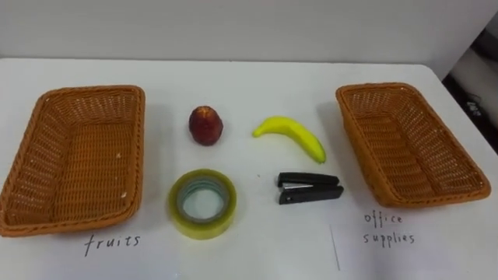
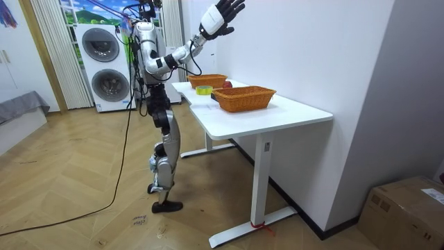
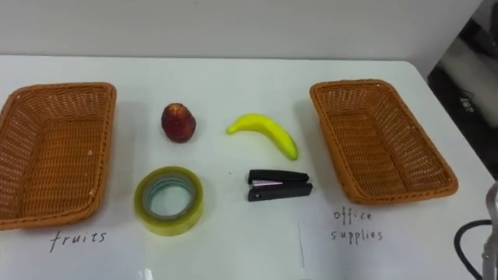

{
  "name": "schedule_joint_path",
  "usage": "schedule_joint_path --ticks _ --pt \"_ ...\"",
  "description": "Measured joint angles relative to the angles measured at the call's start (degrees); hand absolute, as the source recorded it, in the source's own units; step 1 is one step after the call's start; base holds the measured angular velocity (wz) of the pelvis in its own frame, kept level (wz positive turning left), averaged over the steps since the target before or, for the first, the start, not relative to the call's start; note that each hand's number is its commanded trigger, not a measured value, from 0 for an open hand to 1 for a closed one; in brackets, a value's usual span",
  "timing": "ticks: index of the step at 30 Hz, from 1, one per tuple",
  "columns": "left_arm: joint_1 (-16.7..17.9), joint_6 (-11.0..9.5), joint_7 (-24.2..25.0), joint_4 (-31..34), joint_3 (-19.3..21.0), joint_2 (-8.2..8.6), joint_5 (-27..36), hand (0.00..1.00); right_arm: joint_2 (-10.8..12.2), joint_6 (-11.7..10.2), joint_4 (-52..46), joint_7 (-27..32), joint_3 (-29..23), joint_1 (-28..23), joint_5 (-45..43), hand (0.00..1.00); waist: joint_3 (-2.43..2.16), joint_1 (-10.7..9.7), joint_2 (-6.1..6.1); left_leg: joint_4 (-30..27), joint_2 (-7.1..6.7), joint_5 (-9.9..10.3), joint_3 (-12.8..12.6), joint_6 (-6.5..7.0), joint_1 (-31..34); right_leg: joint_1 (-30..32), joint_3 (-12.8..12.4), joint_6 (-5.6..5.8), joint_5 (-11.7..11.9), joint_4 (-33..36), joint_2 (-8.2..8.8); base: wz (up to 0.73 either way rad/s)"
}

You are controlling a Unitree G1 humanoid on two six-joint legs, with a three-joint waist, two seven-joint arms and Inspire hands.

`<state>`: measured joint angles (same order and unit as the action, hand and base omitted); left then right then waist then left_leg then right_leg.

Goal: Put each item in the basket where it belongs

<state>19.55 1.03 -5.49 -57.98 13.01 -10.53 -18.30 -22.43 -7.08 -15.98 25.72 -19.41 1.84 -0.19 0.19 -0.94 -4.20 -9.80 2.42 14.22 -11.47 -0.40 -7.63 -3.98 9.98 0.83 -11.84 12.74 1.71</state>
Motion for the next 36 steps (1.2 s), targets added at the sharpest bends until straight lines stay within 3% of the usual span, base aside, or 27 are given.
schedule_joint_path --ticks 7,10,15,21,29,36 --pt "-1.01 0.32 2.01 -0.11 -0.34 -0.7 -1.57 0.0 -0.02 1.06 -0.04 -6.5 4.86 0.44 -0.64 0.0 0.04 1.6 -1.54 -1.38 0.03 -0.02 1.37 -0.02 1.27 -0.04 1.3 -0.24 0.14 0.12 0.2 0.11" --pt "-1.1 0.33 2.24 -0.16 -0.37 -0.99 -2.71 0.0 -0.03 1.06 -0.63 -8.24 5.07 0.44 -0.65 0.0 -0.18 2.32 -1.88 -1.49 0.02 -0.01 2.09 -0.01 1.15 -0.55 1.66 -0.24 0.17 0.01 0.2 0.09" --pt "-2.1 0.32 2.23 -0.28 -1.27 -1.38 -2.71 0.0 -0.14 0.99 -0.89 -9.4 6.63 0.45 -1.39 0.0 -0.09 3.04 -1.56 -1.5 0.01 -0.01 2.58 -0.01 0.92 -1.14 2.38 -0.22 0.19 -0.12 0.21 0.07" --pt "-2.63 0.32 2.63 -0.28 -2.08 -1.43 -2.8 0.0 -0.23 0.96 -0.67 -12.97 9.99 0.43 -5.01 0.0 0.47 3.03 -0.5 -1.51 0.03 -0.01 2.88 -0.01 1.04 -1.08 2.92 -0.25 0.21 -0.15 0.29 0.01" --pt "-3.28 0.34 4.51 0.75 -4.67 -1.79 -2.81 0.0 -0.22 1.1 1.74 -17.72 15.42 0.43 -12.93 0.0 0.39 3.09 -0.53 -1.73 -0.02 -0.02 3.76 -0.02 1.11 -1.32 3.67 -0.24 0.22 -0.27 0.36 0.03" --pt "-3.48 0.39 4.68 0.65 -6.12 -1.87 -2.82 0.0 -0.21 1.72 2.77 -20.79 16.29 0.43 -17.55 0.0 0.23 3.84 -0.3 -1.94 -0.05 -0.02 4.13 -0.03 1.17 -1.89 4.29 -0.26 0.23 -0.84 0.39 0.04"
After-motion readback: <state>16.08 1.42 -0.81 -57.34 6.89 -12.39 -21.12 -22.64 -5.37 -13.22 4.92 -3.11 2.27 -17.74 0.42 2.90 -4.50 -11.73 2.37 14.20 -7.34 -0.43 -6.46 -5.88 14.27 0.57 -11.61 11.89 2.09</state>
